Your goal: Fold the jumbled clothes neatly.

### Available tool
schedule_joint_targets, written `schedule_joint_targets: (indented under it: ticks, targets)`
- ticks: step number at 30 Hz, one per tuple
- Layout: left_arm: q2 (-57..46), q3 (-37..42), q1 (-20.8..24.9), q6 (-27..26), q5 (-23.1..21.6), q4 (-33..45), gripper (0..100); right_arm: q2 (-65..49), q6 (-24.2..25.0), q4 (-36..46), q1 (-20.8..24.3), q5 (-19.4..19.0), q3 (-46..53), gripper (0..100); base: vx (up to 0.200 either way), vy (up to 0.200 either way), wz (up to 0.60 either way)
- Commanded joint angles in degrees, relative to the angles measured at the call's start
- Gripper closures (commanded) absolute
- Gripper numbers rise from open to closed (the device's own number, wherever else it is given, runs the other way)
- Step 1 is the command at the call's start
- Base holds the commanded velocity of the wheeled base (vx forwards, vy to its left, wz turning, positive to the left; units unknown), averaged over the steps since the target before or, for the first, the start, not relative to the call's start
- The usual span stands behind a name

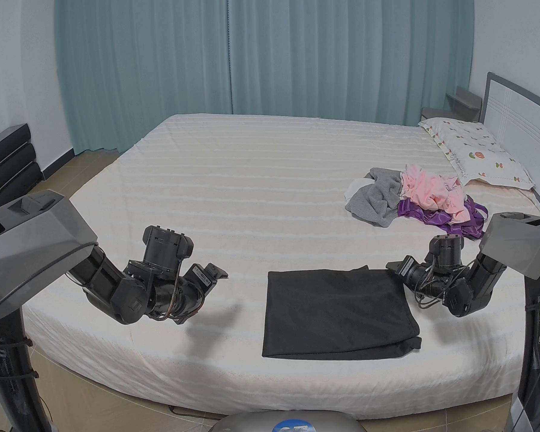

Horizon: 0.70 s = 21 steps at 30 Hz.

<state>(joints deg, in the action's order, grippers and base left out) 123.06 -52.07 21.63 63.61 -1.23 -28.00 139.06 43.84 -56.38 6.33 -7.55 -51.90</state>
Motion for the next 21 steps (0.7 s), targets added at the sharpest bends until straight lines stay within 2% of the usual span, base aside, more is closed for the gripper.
schedule_joint_targets:
  ticks: [1,15,16,21]
  targets:
    - [0.2,0.0,0.0,0.0,0.0,0.0,0,1.9,0.9,0.0,0.0,0.7,-2.3,100,0.0,0.0,0.0]
    - [0.0,0.1,0.0,0.1,0.1,0.0,0,2.0,1.5,0.3,-0.7,1.4,-2.6,100,0.0,0.0,0.0]
    - [0.0,0.1,0.0,0.1,0.1,0.0,0,2.0,1.5,0.3,-0.7,1.4,-2.6,0,0.0,0.0,0.0]
    - [-0.3,0.7,0.2,-0.2,0.3,0.0,0,-1.2,4.5,-1.0,-1.6,2.1,-0.9,0,0.0,0.0,0.0]
